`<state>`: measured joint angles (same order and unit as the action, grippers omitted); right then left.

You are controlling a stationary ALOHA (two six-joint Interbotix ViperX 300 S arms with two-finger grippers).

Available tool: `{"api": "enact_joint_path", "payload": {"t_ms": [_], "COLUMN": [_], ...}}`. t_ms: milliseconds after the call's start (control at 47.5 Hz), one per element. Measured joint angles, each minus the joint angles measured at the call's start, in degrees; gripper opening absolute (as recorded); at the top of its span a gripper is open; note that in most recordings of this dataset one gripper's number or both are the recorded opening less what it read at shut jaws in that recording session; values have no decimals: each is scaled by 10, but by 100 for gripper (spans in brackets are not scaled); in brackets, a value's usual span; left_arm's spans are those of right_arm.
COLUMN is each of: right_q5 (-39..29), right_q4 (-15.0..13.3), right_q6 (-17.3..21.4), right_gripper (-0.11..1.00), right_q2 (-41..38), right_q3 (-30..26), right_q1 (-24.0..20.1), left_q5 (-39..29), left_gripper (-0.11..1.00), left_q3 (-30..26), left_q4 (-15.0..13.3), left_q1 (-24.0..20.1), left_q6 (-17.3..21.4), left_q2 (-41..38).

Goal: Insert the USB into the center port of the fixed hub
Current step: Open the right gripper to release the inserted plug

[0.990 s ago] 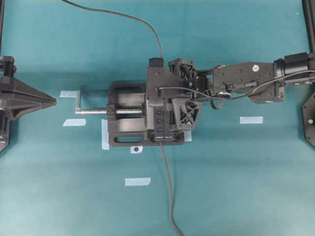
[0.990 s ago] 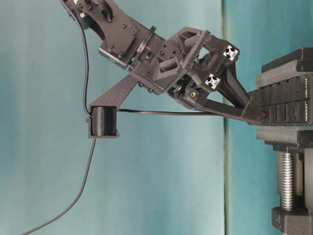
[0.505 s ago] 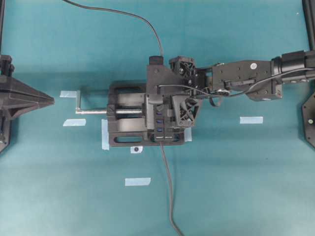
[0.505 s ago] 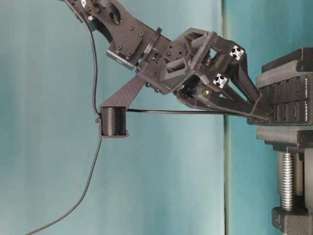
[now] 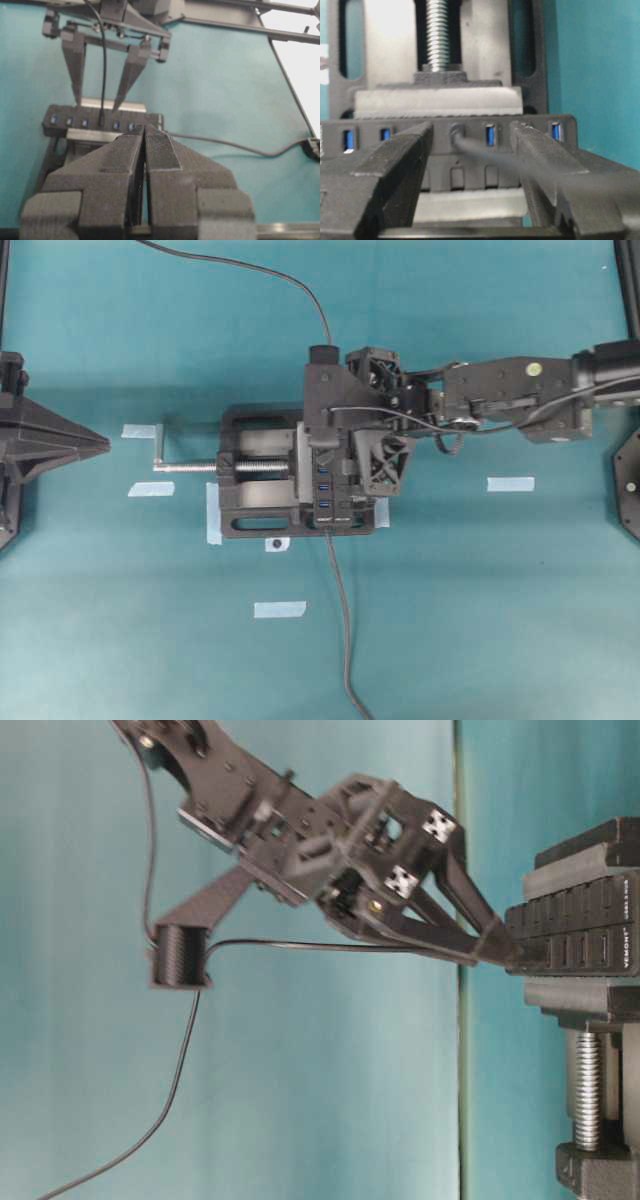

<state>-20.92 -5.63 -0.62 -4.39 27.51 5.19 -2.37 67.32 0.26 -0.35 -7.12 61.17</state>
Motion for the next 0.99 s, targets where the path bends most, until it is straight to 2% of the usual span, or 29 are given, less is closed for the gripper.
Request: {"api": "enact_joint_path", "payload": {"t_ms": [990], "right_q5": [47], "right_q4": [2], "right_q6": [1], "right_gripper": [69], "right_q2": [56], "right_q3": [45], "right_q1": [-11], "left_q5": [-1], "left_gripper": [0], "left_q3": [1], "left_q4": [0], "left_q1": [1], "left_q6": [-1], "left_q2": [3]}}
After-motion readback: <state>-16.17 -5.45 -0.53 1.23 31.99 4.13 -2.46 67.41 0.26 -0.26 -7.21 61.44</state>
